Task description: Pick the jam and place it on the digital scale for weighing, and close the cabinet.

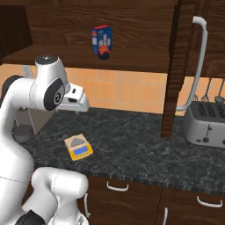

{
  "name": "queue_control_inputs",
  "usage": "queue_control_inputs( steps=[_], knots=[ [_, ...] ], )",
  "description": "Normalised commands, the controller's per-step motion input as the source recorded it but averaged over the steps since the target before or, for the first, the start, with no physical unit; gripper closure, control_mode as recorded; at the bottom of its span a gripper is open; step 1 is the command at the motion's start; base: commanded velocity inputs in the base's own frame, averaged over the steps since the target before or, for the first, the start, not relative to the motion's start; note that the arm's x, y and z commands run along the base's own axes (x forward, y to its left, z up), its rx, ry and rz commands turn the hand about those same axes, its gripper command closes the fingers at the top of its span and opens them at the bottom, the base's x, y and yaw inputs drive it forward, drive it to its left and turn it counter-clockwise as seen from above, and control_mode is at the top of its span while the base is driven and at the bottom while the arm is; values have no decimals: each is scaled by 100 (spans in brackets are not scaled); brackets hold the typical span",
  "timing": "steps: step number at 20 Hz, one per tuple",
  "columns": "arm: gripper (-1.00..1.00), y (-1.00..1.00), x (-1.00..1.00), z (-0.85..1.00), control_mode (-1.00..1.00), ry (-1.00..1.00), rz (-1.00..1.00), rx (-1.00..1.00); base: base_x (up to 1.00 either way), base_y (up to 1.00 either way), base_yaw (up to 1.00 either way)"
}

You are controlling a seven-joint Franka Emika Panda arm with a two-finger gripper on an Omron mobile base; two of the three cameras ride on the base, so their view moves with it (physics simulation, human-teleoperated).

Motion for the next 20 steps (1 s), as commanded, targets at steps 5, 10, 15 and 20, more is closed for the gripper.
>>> queue_control_inputs(
  steps=[5,10,15,20],
  knots=[
    [-100,-2,-25,74,-100,-25,-4,-8,0,0,0],
    [-100,-20,11,69,-100,-10,-6,-1,0,0,0],
    [-100,-9,40,62,-100,-2,-2,0,0,0,0],
    [-100,-7,47,60,-100,-4,0,0,0,0,0]
  ],
)
